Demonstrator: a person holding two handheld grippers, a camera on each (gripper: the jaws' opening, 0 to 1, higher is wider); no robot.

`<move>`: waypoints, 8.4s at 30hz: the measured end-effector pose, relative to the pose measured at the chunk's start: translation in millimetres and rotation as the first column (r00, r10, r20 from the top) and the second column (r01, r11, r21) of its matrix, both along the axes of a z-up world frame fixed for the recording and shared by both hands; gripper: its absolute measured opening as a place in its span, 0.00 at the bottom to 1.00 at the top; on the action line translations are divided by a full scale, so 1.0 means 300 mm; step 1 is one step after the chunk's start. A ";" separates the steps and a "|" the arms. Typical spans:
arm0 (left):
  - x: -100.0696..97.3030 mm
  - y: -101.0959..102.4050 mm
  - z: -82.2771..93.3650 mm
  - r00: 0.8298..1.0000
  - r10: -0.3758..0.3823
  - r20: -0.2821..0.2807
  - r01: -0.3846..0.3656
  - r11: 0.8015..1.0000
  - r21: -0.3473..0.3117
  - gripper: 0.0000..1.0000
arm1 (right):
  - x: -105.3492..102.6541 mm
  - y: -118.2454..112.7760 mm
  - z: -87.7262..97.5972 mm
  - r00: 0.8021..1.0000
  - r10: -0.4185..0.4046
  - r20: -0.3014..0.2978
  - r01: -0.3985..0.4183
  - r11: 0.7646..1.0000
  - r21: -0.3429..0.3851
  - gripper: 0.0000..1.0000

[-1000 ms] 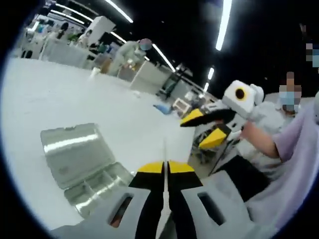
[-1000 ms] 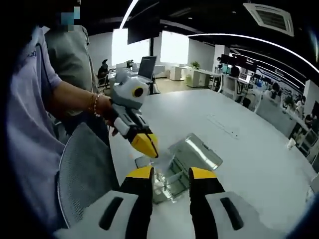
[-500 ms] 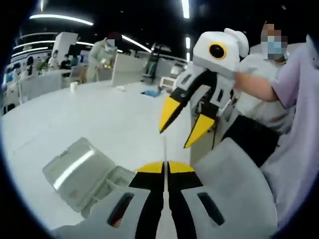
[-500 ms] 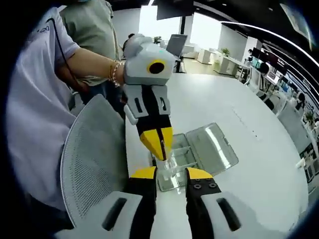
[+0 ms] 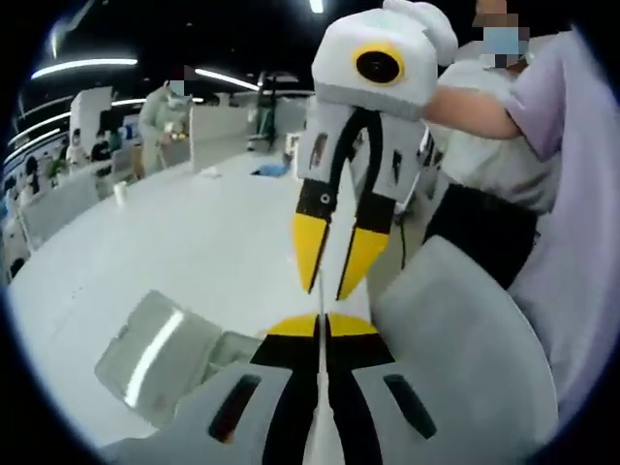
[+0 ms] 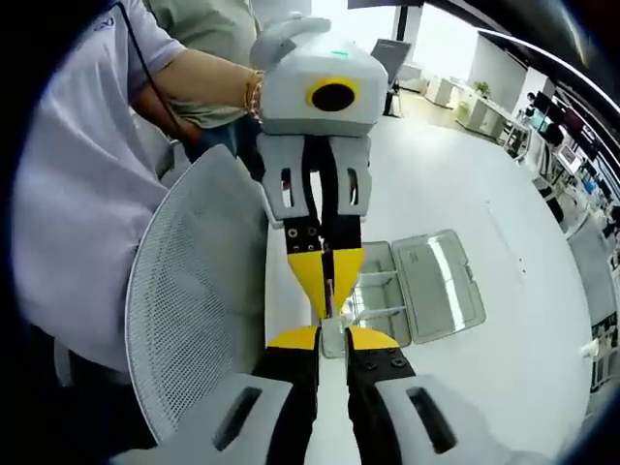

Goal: Insert the divider into the dual guide fixture by aligning both edges with the guide slots and pushing it downward to the bottom, including one-sided entry, uneven engagement, binding, and posture correction.

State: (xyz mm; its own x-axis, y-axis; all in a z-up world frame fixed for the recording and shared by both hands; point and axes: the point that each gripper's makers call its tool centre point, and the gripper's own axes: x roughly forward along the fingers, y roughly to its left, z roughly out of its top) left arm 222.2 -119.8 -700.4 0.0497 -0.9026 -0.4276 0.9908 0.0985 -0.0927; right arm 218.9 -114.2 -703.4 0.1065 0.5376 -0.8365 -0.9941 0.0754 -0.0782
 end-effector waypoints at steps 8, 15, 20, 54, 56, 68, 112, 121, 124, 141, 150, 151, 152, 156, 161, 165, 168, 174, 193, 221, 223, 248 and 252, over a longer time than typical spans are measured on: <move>-0.013 -0.010 -0.011 0.999 -0.036 0.035 0.035 0.999 0.034 0.00 | -0.014 -0.001 -0.029 0.998 0.056 -0.024 -0.057 0.996 -0.070 0.00; -0.010 -0.014 -0.010 0.998 -0.044 0.044 0.042 0.998 0.038 0.00 | -0.014 0.001 -0.034 0.997 0.075 -0.033 -0.078 0.993 -0.090 0.00; -0.012 -0.013 -0.013 0.997 -0.053 0.054 0.051 0.998 0.043 0.00 | -0.019 0.005 -0.042 0.995 0.088 -0.048 -0.092 0.990 -0.105 0.00; 0.039 0.161 0.016 0.981 0.188 0.056 -0.183 0.979 -0.085 0.23 | 0.054 0.053 -0.006 0.998 0.031 -0.061 -0.037 0.995 -0.096 0.00; 0.038 0.181 0.019 0.977 0.210 0.049 -0.204 0.974 -0.095 0.24 | 0.062 0.055 -0.009 0.998 0.038 -0.059 -0.045 0.993 -0.113 0.00; 0.011 0.256 0.039 0.952 0.305 -0.001 -0.302 0.941 -0.156 0.28 | 0.094 0.048 -0.070 0.995 0.068 -0.079 -0.082 0.978 -0.189 0.00; 0.003 0.420 0.072 0.895 0.440 -0.067 -0.444 0.875 -0.191 0.38 | 0.167 -0.018 -0.276 0.989 0.054 -0.140 -0.101 0.929 -0.355 0.00; 0.004 0.421 0.066 0.895 0.442 -0.067 -0.446 0.875 -0.188 0.38 | 0.169 -0.016 -0.287 0.988 0.063 -0.138 -0.111 0.923 -0.368 0.00; 0.006 0.421 0.065 0.894 0.443 -0.068 -0.448 0.874 -0.187 0.37 | 0.168 -0.014 -0.291 0.988 0.065 -0.140 -0.113 0.920 -0.374 0.00; 0.010 0.424 0.062 0.893 0.445 -0.072 -0.450 0.872 -0.193 0.36 | 0.157 -0.008 -0.285 0.987 0.078 -0.141 -0.128 0.911 -0.391 0.00; 0.017 0.433 0.064 0.889 0.451 -0.072 -0.456 0.868 -0.195 0.36 | 0.165 -0.015 -0.298 0.987 0.078 -0.138 -0.129 0.903 -0.410 0.00; 0.018 0.434 0.063 0.889 0.452 -0.074 -0.457 0.868 -0.195 0.36 | 0.163 -0.016 -0.299 0.987 0.079 -0.141 -0.131 0.901 -0.414 0.00; 0.020 0.434 0.064 0.888 0.454 -0.073 -0.459 0.867 -0.195 0.36 | 0.168 -0.018 -0.302 0.987 0.086 -0.132 -0.134 0.896 -0.423 0.00; 0.023 0.433 0.066 0.888 0.454 -0.071 -0.459 0.866 -0.197 0.36 | 0.169 -0.013 -0.314 0.988 0.090 -0.126 -0.138 0.882 -0.452 0.00; 0.026 0.433 0.070 0.888 0.455 -0.072 -0.459 0.866 -0.199 0.35 | 0.169 -0.004 -0.325 0.987 0.086 -0.139 -0.141 0.878 -0.457 0.00; 0.030 0.439 0.076 0.886 0.459 -0.070 -0.463 0.862 -0.206 0.35 | 0.173 -0.010 -0.327 0.986 0.070 -0.148 -0.130 0.884 -0.449 0.00; 0.031 0.441 0.075 0.885 0.460 -0.070 -0.464 0.862 -0.205 0.35 | 0.170 -0.009 -0.329 0.986 0.069 -0.154 -0.132 0.885 -0.447 0.00; 0.032 0.441 0.075 0.885 0.460 -0.073 -0.464 0.861 -0.208 0.35 | 0.167 -0.013 -0.344 0.985 0.058 -0.162 -0.125 0.886 -0.445 0.00; 0.046 0.444 0.082 0.884 0.462 -0.069 -0.466 0.860 -0.210 0.35 | 0.166 -0.018 -0.371 0.982 0.049 -0.180 -0.125 0.888 -0.442 0.00; 0.055 0.469 0.090 0.875 0.479 -0.070 -0.482 0.848 -0.219 0.35 | 0.156 -0.015 -0.431 0.980 0.051 -0.192 -0.137 0.874 -0.466 0.00; 0.057 0.474 0.090 0.874 0.481 -0.069 -0.484 0.847 -0.219 0.35 | 0.155 -0.015 -0.434 0.980 0.048 -0.195 -0.135 0.875 -0.465 0.00; 0.062 0.511 0.068 0.867 0.494 -0.069 -0.497 0.843 -0.205 0.35 | 0.151 -0.008 -0.470 0.979 0.064 -0.194 -0.151 0.866 -0.477 0.00; 0.064 0.510 0.069 0.867 0.494 -0.068 -0.497 0.843 -0.206 0.35 | 0.152 -0.010 -0.469 0.979 0.060 -0.197 -0.149 0.867 -0.475 0.00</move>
State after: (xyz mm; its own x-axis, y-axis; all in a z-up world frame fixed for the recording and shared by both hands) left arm 241.3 33.1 -679.8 0.5109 -0.8270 -0.2345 0.8137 0.5532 -0.1782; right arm 264.5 -117.2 -844.1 -0.0945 0.0595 -0.9937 -0.9952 -0.0328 0.0927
